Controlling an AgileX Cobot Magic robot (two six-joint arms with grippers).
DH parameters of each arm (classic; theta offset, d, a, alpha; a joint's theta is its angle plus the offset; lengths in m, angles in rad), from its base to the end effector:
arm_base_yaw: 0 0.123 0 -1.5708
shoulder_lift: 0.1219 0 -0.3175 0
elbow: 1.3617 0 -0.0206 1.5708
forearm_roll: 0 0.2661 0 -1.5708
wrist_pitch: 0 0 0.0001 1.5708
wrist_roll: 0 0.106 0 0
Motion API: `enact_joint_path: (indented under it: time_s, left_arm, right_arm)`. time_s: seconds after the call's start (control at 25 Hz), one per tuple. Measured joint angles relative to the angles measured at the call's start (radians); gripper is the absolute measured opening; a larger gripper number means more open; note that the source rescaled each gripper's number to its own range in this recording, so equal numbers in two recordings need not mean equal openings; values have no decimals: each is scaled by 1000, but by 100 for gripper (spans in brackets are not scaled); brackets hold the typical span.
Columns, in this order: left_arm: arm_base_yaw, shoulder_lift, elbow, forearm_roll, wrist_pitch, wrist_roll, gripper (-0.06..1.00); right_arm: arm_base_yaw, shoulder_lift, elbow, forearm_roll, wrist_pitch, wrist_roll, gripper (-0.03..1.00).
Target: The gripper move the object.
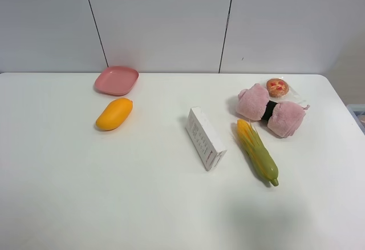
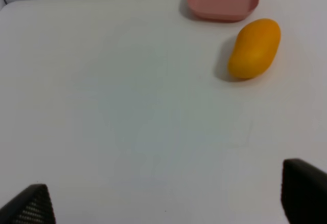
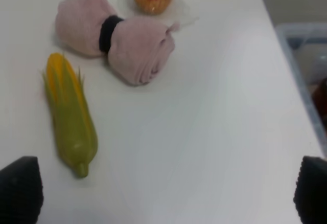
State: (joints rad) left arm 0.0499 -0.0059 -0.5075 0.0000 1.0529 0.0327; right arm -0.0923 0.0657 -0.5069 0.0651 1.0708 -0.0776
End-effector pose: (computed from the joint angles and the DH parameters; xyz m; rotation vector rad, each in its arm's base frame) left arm -0.0122 -0.0006 0.2807 -0.0174 2.0234 0.0523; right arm -0.0013 0.0062 0.2795 0.0144 2.1114 -0.0225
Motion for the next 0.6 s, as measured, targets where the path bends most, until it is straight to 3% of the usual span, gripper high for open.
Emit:
enact_joint_path:
  time_s: [0.6]
  left_arm:
    - [0,0,0,0,0,0,100]
  right_arm:
    - [0,-68,11,-10,-2,15,100]
